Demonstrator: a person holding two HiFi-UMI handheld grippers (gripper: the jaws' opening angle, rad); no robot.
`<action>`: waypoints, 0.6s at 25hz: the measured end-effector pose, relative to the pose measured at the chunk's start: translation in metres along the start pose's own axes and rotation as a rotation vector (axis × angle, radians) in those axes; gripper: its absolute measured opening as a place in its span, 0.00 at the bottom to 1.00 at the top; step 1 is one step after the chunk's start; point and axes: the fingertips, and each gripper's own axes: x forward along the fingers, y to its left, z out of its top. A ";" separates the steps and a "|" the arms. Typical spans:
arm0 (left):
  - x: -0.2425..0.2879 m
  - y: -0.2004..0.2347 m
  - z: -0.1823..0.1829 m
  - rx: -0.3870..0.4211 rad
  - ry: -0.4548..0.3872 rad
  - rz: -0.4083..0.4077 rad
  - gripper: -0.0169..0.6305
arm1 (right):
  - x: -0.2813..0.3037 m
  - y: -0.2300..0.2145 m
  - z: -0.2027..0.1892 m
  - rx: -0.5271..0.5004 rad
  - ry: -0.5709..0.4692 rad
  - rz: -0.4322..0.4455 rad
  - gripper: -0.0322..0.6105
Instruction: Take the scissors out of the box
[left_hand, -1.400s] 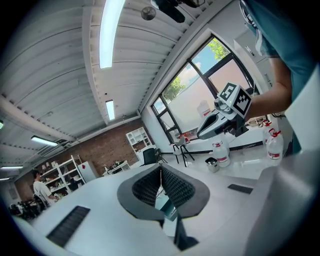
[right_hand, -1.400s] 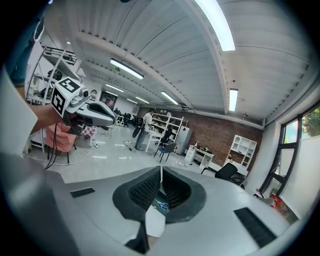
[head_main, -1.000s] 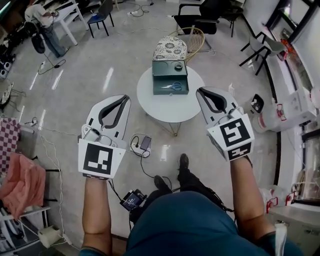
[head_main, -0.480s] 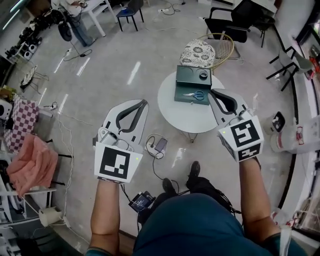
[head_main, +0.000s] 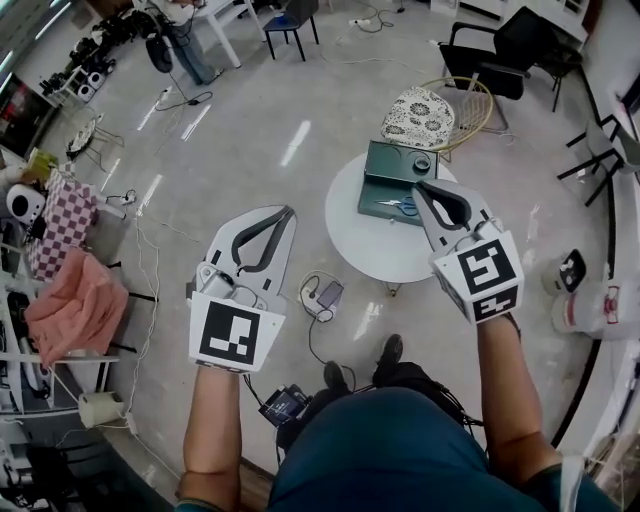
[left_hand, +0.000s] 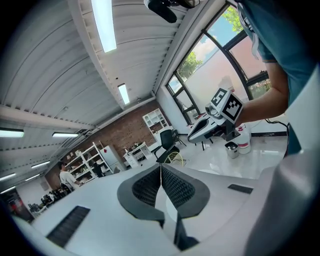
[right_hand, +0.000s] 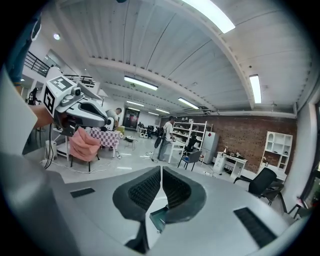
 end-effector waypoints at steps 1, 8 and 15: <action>0.003 -0.002 0.003 0.001 0.004 0.004 0.06 | 0.000 -0.004 -0.001 0.000 -0.003 0.005 0.11; 0.018 -0.012 0.017 0.003 0.026 0.011 0.06 | -0.002 -0.027 -0.008 0.014 -0.009 0.026 0.11; 0.025 -0.004 0.009 0.001 0.020 -0.006 0.06 | 0.005 -0.027 -0.013 0.026 0.006 0.013 0.11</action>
